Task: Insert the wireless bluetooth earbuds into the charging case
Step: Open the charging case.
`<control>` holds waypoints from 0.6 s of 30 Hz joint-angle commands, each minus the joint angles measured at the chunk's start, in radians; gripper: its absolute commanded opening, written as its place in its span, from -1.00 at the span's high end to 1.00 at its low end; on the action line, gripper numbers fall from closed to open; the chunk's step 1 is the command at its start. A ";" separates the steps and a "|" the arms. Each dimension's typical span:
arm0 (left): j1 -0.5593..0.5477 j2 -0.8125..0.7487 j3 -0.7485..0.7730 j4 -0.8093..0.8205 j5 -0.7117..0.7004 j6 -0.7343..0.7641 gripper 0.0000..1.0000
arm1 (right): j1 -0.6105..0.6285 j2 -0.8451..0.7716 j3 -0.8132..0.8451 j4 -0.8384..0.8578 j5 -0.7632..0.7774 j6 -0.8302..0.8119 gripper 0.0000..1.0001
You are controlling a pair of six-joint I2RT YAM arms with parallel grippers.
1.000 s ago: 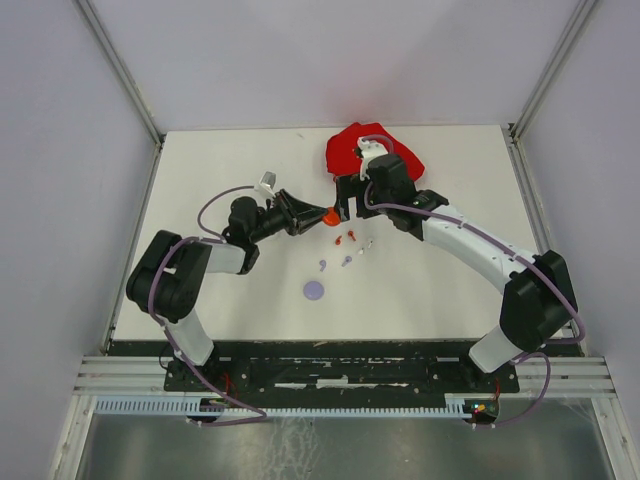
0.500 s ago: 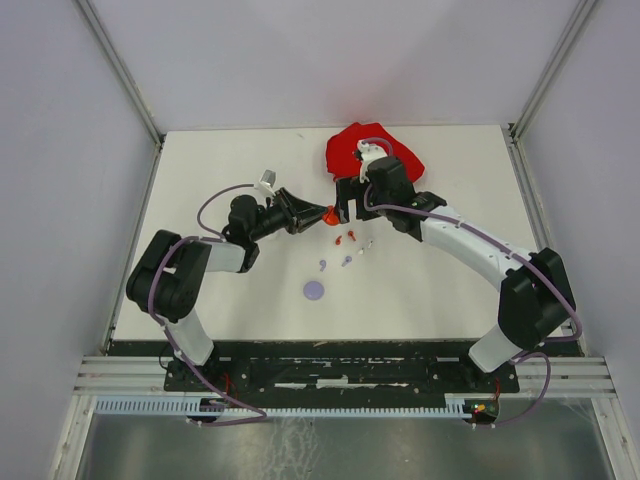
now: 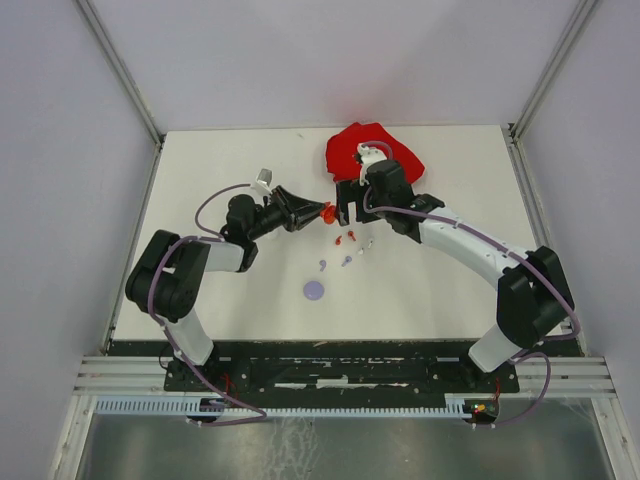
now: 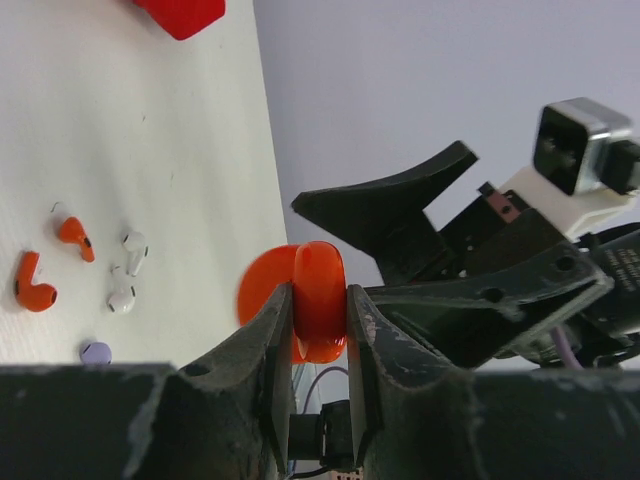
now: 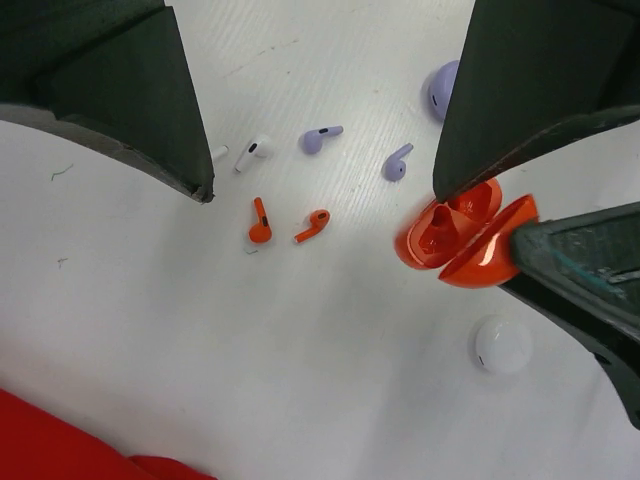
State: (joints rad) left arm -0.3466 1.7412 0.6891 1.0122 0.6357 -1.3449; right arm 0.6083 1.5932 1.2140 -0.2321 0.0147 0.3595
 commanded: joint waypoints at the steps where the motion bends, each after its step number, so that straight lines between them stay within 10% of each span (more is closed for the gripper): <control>1: 0.002 -0.007 0.023 0.167 0.022 -0.087 0.94 | 0.004 0.021 -0.025 0.017 -0.008 0.007 -0.99; 18: 0.129 -0.022 -0.047 0.225 -0.004 -0.145 0.94 | 0.006 0.064 0.015 -0.075 -0.039 -0.045 -0.90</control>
State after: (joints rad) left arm -0.2779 1.7420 0.6746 1.1702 0.6380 -1.4494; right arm 0.6086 1.6222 1.1759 -0.2569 0.0040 0.3511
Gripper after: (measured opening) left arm 0.308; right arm 0.976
